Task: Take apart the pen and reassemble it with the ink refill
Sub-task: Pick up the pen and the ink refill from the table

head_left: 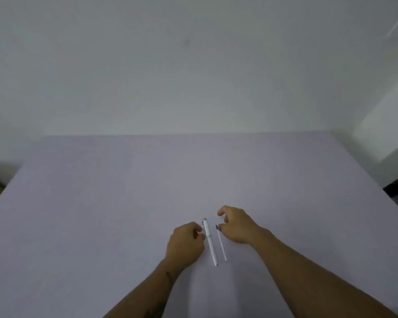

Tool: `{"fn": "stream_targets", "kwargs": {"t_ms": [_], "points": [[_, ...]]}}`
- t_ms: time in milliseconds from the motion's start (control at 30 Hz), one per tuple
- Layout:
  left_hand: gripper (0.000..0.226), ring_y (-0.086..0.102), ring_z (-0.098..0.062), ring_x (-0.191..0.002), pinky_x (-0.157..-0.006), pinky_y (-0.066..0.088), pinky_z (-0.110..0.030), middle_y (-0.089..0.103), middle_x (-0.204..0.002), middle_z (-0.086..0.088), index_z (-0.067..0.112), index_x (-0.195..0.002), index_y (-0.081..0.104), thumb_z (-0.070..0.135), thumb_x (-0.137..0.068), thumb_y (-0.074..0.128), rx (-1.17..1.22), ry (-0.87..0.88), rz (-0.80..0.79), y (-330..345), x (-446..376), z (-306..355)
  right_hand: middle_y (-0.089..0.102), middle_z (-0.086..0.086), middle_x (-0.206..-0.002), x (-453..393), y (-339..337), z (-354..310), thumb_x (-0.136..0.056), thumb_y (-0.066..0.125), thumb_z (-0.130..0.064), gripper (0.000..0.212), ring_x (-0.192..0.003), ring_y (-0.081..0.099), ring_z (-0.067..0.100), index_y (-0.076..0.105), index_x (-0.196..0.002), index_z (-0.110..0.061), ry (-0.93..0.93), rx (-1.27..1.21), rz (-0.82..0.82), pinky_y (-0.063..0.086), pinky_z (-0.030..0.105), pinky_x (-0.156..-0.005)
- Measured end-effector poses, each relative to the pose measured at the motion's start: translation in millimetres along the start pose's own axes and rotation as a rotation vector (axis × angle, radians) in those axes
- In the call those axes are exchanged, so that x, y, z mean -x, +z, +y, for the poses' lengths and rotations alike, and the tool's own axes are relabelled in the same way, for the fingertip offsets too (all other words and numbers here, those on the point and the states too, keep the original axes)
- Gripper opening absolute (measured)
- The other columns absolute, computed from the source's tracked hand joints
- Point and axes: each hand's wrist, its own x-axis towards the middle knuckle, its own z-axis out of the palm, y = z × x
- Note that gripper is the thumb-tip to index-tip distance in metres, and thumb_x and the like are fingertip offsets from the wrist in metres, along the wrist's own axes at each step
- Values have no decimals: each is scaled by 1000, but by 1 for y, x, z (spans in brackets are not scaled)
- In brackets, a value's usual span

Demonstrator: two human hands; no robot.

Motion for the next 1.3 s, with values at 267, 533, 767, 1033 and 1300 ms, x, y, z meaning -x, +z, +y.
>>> {"fn": "stream_targets", "kwargs": {"t_ms": [267, 533, 767, 1033, 1300], "points": [[29, 55, -4, -65, -53, 38, -21, 59, -74, 11, 29, -80, 56, 56, -73, 64, -91, -155, 4, 31, -11, 5, 57, -1, -112, -12, 13, 37, -89, 61, -23, 45, -98, 58, 16, 53, -134, -22, 45, -23, -58, 48, 27, -83], [11, 54, -17, -71, -61, 48, -30, 51, -80, 2, 22, -81, 50, 30, -75, 53, -318, -192, -31, 39, -22, 13, 61, 0, -105, -29, 10, 38, -91, 61, -21, 38, -93, 61, 18, 57, -129, -20, 26, -102, -89, 49, 27, -79], [10, 56, -13, -63, -50, 40, -25, 60, -73, 3, 22, -73, 53, 31, -78, 52, -111, -220, 36, 23, -19, 0, 69, 3, -105, -38, 15, 17, -90, 63, -19, 22, -91, 64, 17, 70, -111, -18, 115, -380, -76, 49, 25, -75], [9, 53, -11, -57, -57, 48, -26, 61, -65, 6, 21, -79, 60, 25, -86, 64, 58, -76, 44, 6, -17, -3, 66, 8, -69, -49, 27, -21, -87, 63, -12, 16, -55, 58, 14, 71, -76, -4, 258, -762, 17, 46, 26, -52], [12, 61, -21, -64, -64, 55, -37, 70, -76, -7, 19, -79, 64, 23, -90, 60, 115, -167, 20, -20, -24, -8, 68, 15, -63, -87, 9, -30, -84, 56, 5, 24, -45, 54, 16, 69, -66, -2, 397, -1008, 34, 51, 21, -46]]}}
